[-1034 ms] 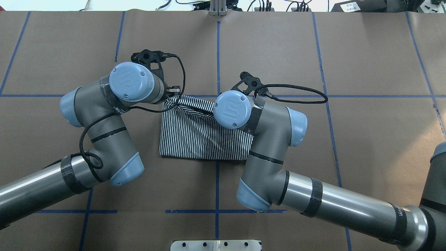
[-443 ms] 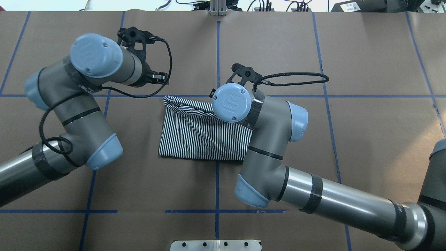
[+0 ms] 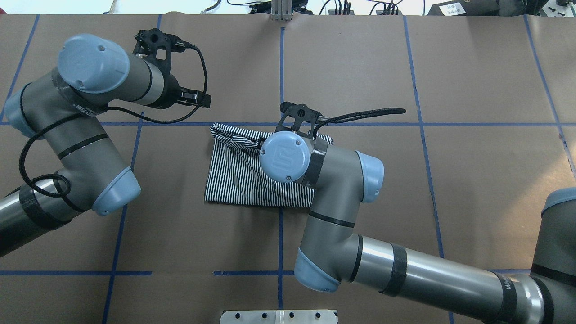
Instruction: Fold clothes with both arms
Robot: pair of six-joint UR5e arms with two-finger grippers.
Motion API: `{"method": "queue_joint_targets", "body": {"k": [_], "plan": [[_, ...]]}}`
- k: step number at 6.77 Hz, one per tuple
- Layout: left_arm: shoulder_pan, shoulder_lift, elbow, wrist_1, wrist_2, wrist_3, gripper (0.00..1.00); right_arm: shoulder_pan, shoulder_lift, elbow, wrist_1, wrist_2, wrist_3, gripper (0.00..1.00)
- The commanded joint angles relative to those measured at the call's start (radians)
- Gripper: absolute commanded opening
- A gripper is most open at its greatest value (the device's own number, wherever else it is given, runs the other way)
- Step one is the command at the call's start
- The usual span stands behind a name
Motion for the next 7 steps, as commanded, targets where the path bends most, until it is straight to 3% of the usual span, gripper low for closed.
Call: {"method": "queue_joint_targets", "body": {"k": [1, 4, 5, 6, 7], "plan": [[0.002, 0.002, 0.001, -0.003, -0.002, -0.004, 1.00, -0.021, 0.057, -0.131, -0.003, -0.018, -0.067, 1.00], [0.005, 0.003, 0.001, -0.004, -0.002, -0.022, 1.00, 0.025, 0.094, -0.214, 0.002, -0.018, -0.112, 1.00], [0.005, 0.003, 0.001, -0.004, -0.002, -0.023, 1.00, 0.069, 0.165, -0.339, 0.005, -0.009, -0.133, 1.00], [0.005, 0.003, 0.001, -0.004, -0.002, -0.025, 1.00, 0.120, 0.190, -0.401, 0.005, 0.020, -0.152, 1.00], [0.006, 0.003, 0.006, -0.004, -0.002, -0.028, 1.00, 0.179, 0.191, -0.405, 0.005, 0.072, -0.211, 1.00]]}}
